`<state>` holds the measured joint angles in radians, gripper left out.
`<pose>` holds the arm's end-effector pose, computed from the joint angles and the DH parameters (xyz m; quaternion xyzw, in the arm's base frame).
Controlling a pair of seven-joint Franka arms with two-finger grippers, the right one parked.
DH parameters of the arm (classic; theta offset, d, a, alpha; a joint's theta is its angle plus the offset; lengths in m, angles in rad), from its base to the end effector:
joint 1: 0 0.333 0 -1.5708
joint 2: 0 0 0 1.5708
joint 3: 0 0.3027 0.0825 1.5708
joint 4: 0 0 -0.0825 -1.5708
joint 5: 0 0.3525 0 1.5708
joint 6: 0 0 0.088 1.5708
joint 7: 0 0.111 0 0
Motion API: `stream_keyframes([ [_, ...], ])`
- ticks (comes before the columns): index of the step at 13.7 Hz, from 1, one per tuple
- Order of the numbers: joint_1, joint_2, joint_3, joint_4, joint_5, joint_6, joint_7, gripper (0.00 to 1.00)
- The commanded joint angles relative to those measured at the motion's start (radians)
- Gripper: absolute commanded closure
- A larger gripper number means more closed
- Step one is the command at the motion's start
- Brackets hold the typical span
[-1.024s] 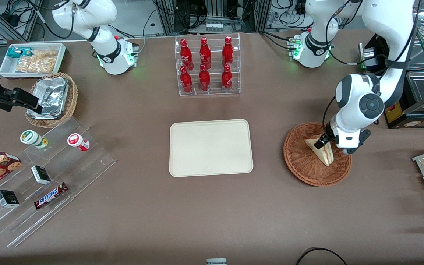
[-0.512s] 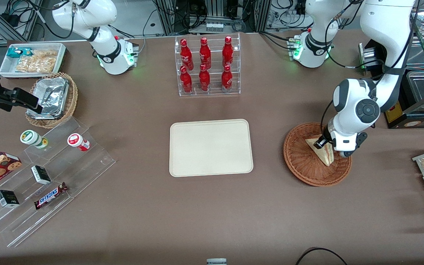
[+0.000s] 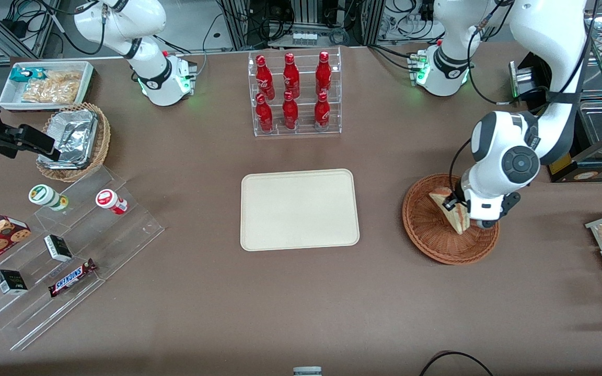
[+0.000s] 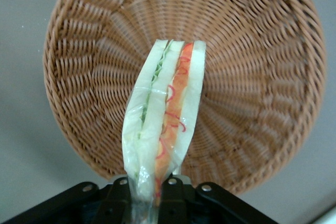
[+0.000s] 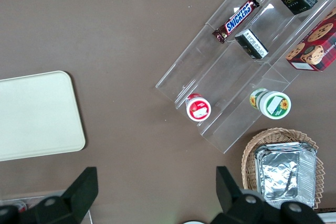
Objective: Place sandwich from basket to tray
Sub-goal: 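Lift the sandwich and carry it with the left gripper over the cream tray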
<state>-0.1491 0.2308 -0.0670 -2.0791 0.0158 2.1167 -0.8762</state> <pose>0.5187 -0.1125 0.3068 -0.9431 -0.3182 0.0829 0.0488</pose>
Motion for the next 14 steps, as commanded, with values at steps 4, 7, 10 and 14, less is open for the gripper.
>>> stream_keyframes([
  [4,-0.185,0.047,-0.001,0.092,0.010,-0.063,0.048,0.90],
  [7,-0.254,0.116,-0.008,0.169,-0.003,-0.054,0.071,0.89],
  [10,-0.271,0.211,-0.074,0.281,-0.051,-0.052,0.060,0.90],
  [14,-0.352,0.323,-0.116,0.437,-0.069,-0.052,-0.044,0.91],
])
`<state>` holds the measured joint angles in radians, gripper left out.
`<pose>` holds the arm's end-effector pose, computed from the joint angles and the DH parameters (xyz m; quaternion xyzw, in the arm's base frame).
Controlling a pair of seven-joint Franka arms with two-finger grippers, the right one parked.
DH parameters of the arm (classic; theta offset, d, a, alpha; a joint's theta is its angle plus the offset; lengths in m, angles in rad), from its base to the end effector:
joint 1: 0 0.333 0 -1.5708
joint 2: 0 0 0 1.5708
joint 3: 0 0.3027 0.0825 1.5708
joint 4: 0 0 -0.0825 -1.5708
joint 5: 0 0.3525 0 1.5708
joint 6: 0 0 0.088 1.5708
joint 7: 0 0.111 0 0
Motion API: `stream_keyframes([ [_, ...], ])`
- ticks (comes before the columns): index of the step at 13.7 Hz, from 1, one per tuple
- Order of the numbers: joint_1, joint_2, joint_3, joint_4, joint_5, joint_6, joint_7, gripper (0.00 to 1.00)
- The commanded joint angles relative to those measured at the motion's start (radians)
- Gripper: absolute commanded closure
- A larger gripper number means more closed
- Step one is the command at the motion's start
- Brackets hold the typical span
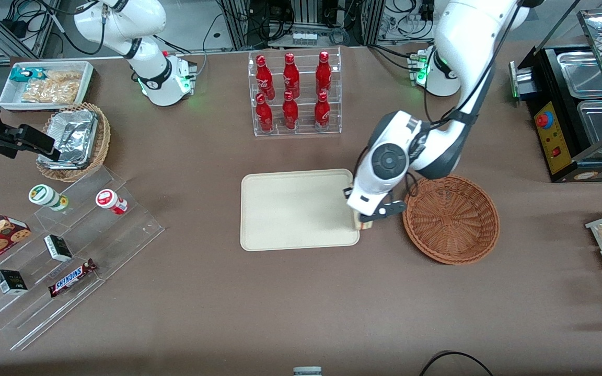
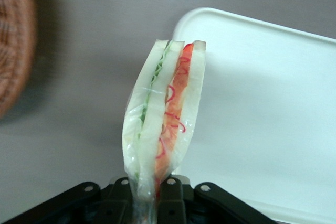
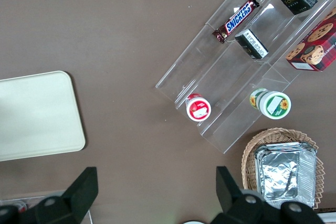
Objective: Place sandwich from basket to tray
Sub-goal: 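Lift the sandwich and carry it with the left gripper over the cream tray, then lower the sandwich onto the tray and open the left gripper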
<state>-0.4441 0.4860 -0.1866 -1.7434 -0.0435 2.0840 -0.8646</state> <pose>0.5009 -0.3567 0.2939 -0.9864 -0.1355 0.0927 0.0012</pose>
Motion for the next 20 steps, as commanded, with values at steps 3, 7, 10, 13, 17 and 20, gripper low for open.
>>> stream_keyframes([
  [3,-0.128,0.138,0.004,0.182,-0.003,-0.001,-0.143,0.91],
  [7,-0.211,0.230,0.009,0.289,0.002,0.030,-0.229,0.91],
  [10,-0.254,0.281,0.013,0.361,0.032,0.028,-0.278,0.91],
  [13,-0.258,0.313,0.012,0.407,0.134,0.024,-0.352,0.91],
  [17,-0.280,0.362,0.012,0.493,0.142,-0.037,-0.352,0.91],
  [20,-0.281,0.381,0.012,0.521,0.140,-0.068,-0.344,0.91],
])
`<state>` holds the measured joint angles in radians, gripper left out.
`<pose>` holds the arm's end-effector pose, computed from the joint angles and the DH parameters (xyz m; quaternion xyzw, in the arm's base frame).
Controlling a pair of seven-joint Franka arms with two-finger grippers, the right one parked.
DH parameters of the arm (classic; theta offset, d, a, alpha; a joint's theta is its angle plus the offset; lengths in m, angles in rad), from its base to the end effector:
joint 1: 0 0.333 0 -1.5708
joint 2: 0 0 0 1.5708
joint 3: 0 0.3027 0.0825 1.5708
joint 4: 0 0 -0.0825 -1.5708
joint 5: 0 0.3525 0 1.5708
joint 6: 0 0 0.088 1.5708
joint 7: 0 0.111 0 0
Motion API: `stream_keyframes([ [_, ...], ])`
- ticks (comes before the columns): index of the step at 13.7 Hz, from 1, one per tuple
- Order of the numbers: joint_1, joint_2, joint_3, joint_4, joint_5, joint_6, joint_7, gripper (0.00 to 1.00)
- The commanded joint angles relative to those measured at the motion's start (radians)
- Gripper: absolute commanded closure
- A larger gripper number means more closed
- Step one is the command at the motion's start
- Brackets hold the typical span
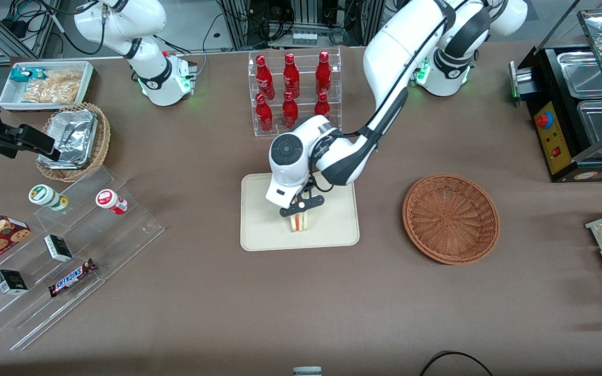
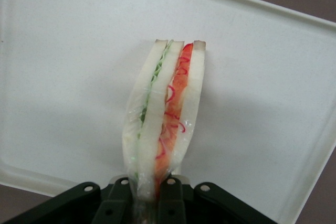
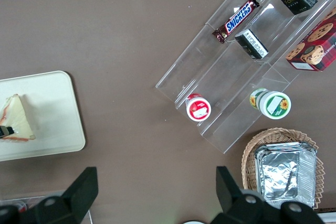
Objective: Place sandwich from basket to tray
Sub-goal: 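Lower the sandwich onto the tray and open the left gripper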
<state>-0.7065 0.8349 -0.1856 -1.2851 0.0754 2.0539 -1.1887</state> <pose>0.4695 -0.5256 0.2512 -0.9865 -0.1572 0.0448 0.0042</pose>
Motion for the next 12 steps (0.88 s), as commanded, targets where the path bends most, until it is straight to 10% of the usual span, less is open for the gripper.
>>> stream_keyframes([
  [1,-0.019,0.032,0.011,0.063,0.021,-0.040,-0.016,0.91],
  [4,-0.021,0.032,0.011,0.063,0.041,-0.054,-0.011,0.81],
  [5,-0.019,0.030,0.008,0.063,0.041,-0.054,-0.022,0.52],
  [6,-0.019,0.027,0.008,0.061,0.040,-0.054,-0.026,0.01],
  [12,-0.008,-0.081,0.009,0.055,0.037,-0.122,-0.019,0.00],
])
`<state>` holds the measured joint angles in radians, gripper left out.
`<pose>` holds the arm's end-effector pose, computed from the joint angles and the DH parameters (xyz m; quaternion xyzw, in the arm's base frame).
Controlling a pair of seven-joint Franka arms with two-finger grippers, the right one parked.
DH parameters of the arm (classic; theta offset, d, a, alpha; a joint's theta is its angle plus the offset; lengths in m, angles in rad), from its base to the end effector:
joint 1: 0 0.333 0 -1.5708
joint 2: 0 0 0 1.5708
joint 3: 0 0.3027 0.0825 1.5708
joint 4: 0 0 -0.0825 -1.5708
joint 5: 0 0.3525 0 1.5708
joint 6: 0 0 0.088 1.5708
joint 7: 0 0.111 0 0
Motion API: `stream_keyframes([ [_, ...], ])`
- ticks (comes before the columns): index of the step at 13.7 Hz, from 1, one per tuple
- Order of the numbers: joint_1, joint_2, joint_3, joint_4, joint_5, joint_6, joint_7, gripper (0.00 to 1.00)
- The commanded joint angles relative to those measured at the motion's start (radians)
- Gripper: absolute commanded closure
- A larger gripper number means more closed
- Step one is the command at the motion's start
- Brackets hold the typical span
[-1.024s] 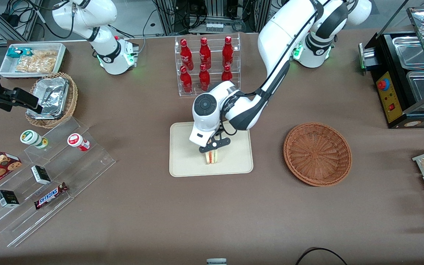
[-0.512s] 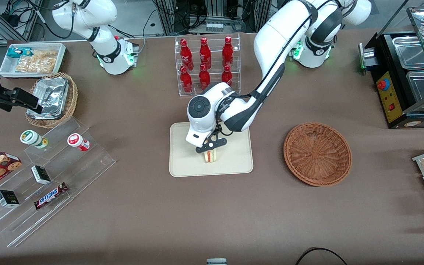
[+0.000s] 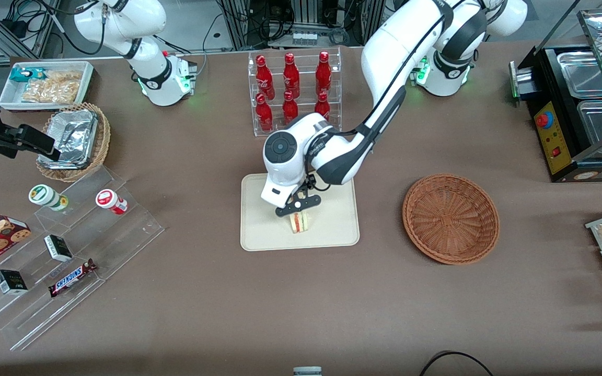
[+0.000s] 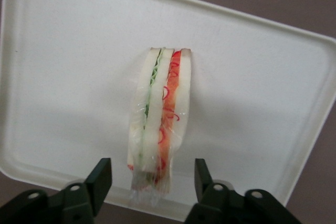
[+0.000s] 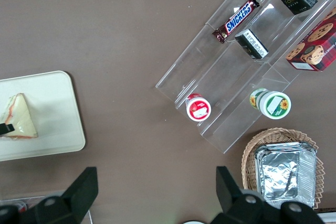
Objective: Place sandwich from basket to tray
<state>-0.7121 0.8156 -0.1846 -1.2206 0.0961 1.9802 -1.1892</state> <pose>0.4751 -0.5292 0.2861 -0.9878 -0.1525 0.0316 0.0066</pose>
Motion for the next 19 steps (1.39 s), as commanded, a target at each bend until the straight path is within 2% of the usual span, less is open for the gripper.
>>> stream_keyframes([
  [1,0.002,-0.096,0.011,-0.026,0.020,-0.072,-0.014,0.00],
  [4,0.083,-0.209,0.007,-0.103,0.016,-0.113,0.057,0.00],
  [6,0.111,-0.240,0.011,-0.105,0.014,-0.240,0.091,0.00],
  [7,0.165,-0.259,0.007,-0.109,0.013,-0.254,0.124,0.00],
  [14,0.368,-0.498,0.007,-0.370,-0.003,-0.256,0.460,0.00],
  [19,0.485,-0.590,0.007,-0.459,-0.009,-0.262,0.629,0.00],
])
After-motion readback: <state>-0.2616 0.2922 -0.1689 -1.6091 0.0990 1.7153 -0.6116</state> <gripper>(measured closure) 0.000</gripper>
